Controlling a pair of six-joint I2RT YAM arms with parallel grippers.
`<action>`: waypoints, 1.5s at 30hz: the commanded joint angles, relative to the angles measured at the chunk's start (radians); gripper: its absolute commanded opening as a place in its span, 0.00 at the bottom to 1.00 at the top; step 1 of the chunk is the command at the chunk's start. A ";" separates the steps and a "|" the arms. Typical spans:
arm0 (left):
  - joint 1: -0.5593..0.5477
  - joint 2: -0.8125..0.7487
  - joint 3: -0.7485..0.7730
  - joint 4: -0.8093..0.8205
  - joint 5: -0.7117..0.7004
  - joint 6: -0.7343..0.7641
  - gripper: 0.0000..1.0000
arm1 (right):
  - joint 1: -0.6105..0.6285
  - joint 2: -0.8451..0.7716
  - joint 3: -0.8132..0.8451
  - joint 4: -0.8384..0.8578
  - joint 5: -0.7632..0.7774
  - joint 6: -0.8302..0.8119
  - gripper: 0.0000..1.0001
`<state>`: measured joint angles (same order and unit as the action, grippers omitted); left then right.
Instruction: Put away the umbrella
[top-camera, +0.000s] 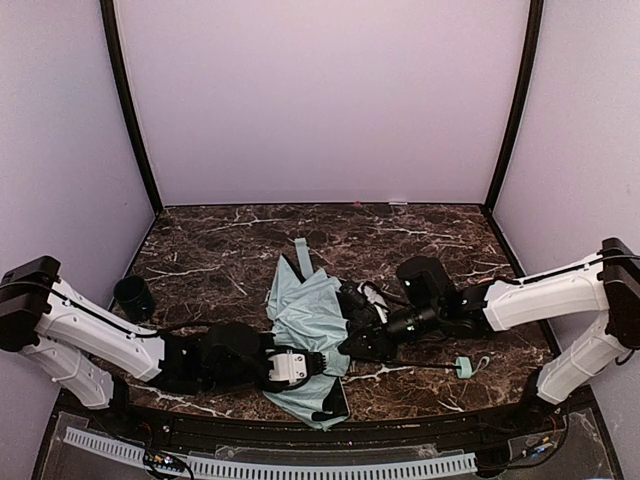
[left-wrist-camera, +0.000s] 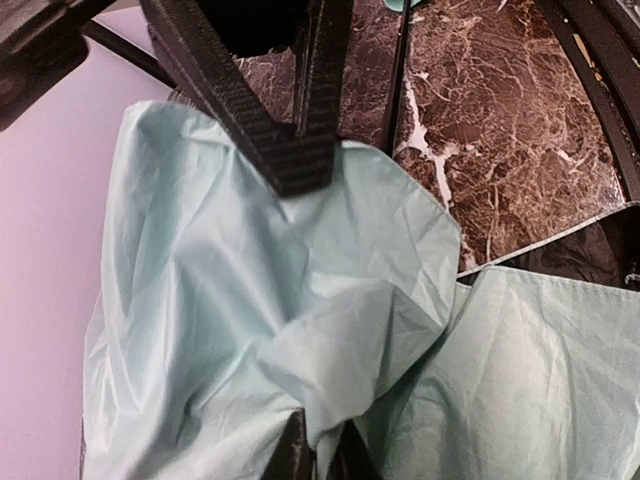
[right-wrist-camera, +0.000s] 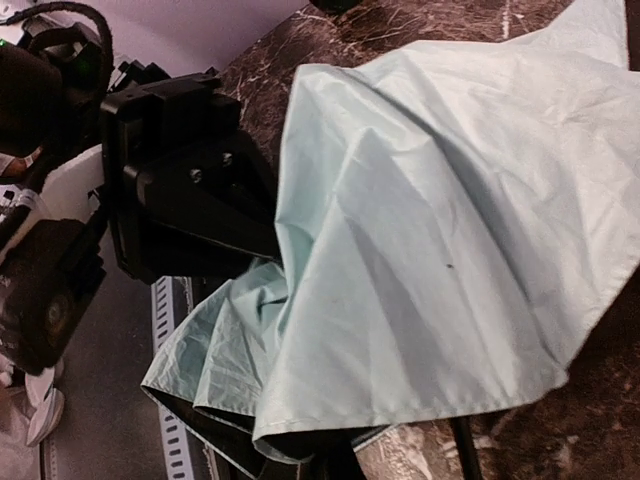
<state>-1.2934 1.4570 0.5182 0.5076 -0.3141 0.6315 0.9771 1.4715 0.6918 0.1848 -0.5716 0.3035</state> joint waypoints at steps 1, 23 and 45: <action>0.002 -0.090 -0.042 -0.032 -0.027 -0.067 0.05 | -0.100 -0.070 -0.037 -0.098 -0.001 -0.068 0.00; 0.014 -0.169 -0.122 -0.122 0.187 -0.241 0.00 | -0.143 -0.009 0.018 -0.130 -0.065 -0.126 0.00; 0.359 -0.301 0.083 -0.314 0.138 -0.737 0.73 | -0.222 -0.137 0.192 -0.424 -0.064 -0.308 0.63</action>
<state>-1.0119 1.1202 0.5102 0.3214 -0.1509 0.0315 0.8082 1.3670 0.8223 -0.2047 -0.6468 0.0456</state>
